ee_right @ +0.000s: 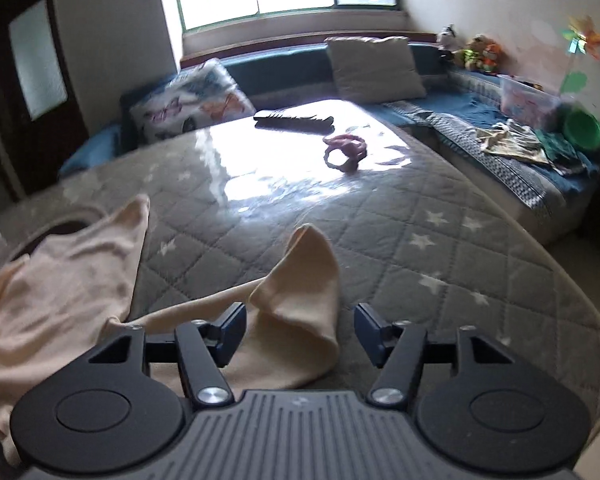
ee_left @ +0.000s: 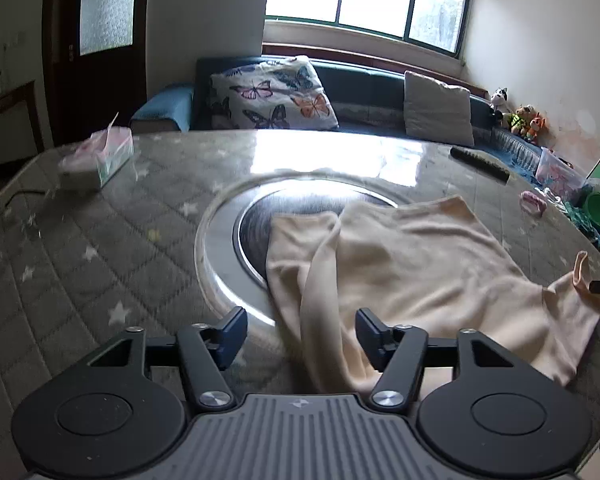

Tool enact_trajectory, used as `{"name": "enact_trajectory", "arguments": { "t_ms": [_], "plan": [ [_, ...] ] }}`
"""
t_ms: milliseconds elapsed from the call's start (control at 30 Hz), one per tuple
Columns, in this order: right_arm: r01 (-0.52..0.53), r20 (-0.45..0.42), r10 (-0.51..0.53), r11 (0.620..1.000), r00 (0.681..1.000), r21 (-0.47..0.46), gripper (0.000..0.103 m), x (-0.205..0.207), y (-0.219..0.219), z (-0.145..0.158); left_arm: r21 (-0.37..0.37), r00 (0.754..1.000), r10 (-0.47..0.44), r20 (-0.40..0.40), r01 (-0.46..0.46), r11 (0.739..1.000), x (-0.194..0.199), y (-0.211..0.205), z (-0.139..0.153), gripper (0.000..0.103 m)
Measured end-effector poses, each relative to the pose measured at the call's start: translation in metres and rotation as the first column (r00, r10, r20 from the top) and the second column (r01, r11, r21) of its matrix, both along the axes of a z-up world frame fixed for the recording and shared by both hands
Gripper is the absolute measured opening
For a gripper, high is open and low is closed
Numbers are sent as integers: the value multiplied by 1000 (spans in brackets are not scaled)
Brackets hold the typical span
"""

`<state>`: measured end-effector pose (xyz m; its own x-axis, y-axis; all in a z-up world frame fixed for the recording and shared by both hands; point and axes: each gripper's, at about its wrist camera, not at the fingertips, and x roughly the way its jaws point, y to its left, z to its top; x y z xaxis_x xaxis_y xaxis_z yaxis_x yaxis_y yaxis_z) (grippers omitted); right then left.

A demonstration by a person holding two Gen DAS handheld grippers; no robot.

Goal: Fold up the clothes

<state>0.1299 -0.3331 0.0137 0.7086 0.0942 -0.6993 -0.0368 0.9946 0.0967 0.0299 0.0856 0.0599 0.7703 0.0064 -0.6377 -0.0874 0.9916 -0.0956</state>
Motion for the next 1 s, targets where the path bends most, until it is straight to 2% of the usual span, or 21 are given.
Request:
{"name": "enact_trajectory", "arguments": {
  "t_ms": [67,167,267,467,600,700,833,900,1000],
  "plan": [
    [14,-17,-15,999,1000,-46,78,7,6,3,13,1000,-3,19,3,1000,6,-1,5,71],
    [-18,-32,17,999,999,-30,81,9,7,14,24,999,-19,37,18,1000,15,-4,9,77],
    [-41,-69,36,997,997,-69,83,12,7,17,43,999,-38,37,36,998,27,-9,9,77],
    [-78,-110,61,984,992,-162,83,21,13,-11,78,998,-59,21,58,995,49,-20,5,77],
    [-31,-36,23,974,999,-225,83,26,13,-17,104,997,-74,8,73,992,63,-25,2,77],
    [81,26,-77,955,997,-285,84,37,-2,-14,142,997,-71,-4,71,987,75,-29,-2,77],
    [213,77,-199,929,977,-303,84,43,-28,-7,161,996,-88,-22,91,983,91,-35,-8,77],
    [215,72,-202,934,977,-285,84,40,-35,-5,169,995,-99,-34,103,980,97,-38,-13,77],
    [173,87,-155,950,984,-259,84,28,-28,-1,189,992,-113,-48,121,975,105,-44,-21,76]
  ]
}}
